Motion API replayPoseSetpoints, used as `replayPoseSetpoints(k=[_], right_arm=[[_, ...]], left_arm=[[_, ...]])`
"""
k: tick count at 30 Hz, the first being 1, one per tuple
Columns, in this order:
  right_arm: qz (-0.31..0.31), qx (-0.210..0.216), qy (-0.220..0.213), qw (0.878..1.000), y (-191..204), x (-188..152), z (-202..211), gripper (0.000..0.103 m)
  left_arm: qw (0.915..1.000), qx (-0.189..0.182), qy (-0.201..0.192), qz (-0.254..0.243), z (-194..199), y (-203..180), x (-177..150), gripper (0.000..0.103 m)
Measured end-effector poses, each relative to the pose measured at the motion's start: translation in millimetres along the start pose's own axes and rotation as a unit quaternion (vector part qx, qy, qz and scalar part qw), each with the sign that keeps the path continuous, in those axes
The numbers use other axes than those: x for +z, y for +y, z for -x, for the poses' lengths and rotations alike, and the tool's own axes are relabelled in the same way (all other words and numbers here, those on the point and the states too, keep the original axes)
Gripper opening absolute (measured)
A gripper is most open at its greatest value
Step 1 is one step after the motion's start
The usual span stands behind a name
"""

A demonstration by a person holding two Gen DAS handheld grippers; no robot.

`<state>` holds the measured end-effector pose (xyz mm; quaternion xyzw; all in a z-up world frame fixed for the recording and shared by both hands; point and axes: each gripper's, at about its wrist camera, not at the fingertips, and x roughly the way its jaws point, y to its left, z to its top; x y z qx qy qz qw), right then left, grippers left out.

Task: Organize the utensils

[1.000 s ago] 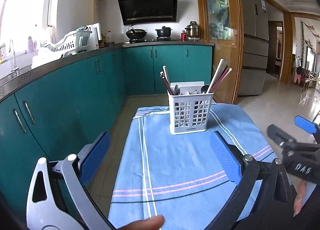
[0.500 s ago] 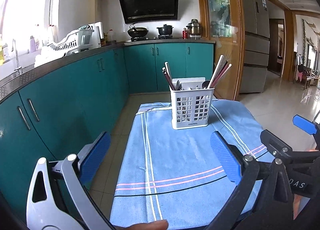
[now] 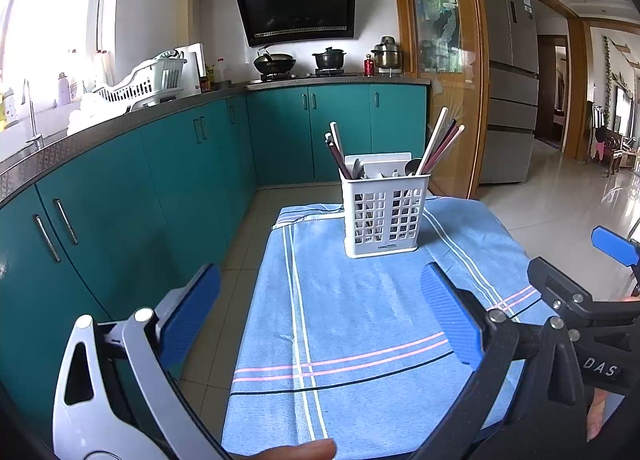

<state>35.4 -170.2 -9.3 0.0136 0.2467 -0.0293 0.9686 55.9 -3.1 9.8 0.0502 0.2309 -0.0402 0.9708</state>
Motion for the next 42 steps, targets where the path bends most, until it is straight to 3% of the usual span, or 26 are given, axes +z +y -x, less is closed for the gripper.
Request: replayPoseSetpoints(k=[42], right_arm=[[-0.008, -0.007, -0.002, 1.0, -10, 2, 4, 0.1]], left_arm=[[0.9999, 0.003, 0.009, -0.01, -8, 2, -3, 0.099]])
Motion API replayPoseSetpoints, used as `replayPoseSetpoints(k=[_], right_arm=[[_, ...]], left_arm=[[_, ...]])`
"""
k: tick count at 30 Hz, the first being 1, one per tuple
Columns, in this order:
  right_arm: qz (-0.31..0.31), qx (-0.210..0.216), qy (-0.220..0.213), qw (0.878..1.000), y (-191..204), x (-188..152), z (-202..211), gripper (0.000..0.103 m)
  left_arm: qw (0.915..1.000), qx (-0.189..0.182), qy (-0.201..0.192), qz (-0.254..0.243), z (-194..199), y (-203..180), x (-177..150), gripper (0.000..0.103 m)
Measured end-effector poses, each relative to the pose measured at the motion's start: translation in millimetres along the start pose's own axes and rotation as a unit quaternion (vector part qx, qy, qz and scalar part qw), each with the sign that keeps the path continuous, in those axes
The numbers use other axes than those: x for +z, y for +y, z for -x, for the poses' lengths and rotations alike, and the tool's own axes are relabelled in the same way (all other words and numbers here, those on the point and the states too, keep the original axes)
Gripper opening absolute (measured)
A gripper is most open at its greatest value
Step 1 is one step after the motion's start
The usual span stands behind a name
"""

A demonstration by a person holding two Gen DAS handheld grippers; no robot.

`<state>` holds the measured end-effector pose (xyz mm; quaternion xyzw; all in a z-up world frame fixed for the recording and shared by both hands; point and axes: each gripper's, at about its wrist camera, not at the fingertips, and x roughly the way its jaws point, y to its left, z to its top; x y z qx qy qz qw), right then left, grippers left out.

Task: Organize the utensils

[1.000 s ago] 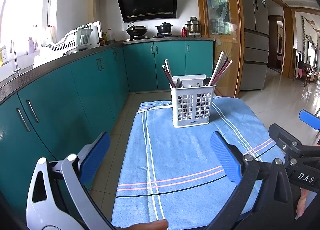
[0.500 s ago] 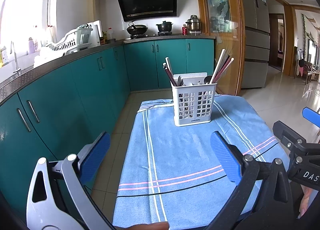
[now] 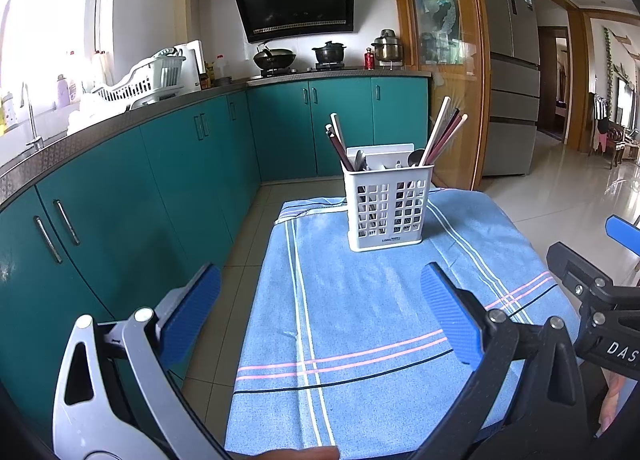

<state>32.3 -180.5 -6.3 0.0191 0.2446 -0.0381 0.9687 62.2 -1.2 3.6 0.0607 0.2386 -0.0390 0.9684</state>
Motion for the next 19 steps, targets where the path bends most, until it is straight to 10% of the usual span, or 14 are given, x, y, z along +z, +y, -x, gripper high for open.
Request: replayPoseSetpoints(k=[19], right_arm=[[-0.001, 0.002, 0.009, 1.0, -6, -4, -7, 0.1]], left_arm=[[0.9999, -0.006, 0.014, -0.001, -10, -5, -6, 0.099]])
